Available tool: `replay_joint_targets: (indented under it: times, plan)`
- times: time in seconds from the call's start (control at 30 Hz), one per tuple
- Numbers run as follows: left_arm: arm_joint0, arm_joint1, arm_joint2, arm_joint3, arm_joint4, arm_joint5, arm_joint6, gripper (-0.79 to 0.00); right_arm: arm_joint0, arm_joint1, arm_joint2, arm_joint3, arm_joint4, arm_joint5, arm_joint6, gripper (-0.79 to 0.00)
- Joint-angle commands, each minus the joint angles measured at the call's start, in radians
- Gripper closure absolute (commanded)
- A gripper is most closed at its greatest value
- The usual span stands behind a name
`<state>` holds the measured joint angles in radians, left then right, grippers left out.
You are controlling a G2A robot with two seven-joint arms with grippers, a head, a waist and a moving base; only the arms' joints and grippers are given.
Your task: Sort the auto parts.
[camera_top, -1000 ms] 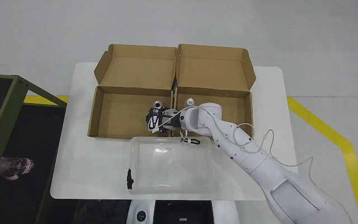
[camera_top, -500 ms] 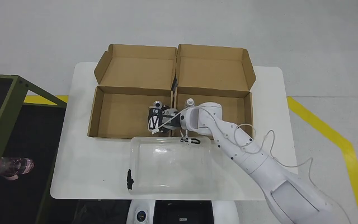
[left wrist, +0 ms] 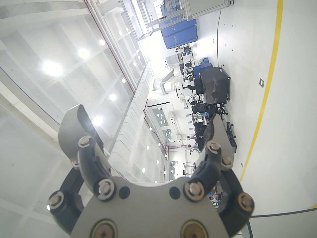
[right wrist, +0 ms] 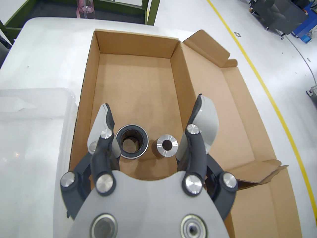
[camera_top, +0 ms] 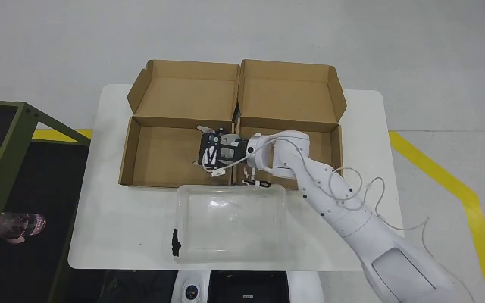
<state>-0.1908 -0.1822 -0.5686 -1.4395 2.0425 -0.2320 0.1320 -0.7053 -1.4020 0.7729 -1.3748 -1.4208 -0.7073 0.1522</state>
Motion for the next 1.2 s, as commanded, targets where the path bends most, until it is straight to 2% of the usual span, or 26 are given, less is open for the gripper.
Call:
replay_joint_targets:
  times: [0.0,0.33,0.63,1.17]
  plan:
    - [0.0,0.0,0.0,0.0,0.0,0.0,0.0,-0.785,-0.022,0.008,0.023,-0.041,0.001,-0.001,0.002,-0.573]
    - [0.0,0.0,0.0,0.0,0.0,0.0,0.0,-0.785,-0.13,0.044,0.118,-0.212,0.0,-0.029,0.042,-0.582]
    - [0.0,0.0,0.0,0.0,0.0,0.0,0.0,-0.785,-0.219,0.073,0.219,-0.332,-0.018,-0.026,0.035,-0.622]
    - [0.0,0.0,0.0,0.0,0.0,0.0,0.0,-0.785,-0.568,0.14,0.508,-0.582,-0.112,0.077,-0.099,-0.742]
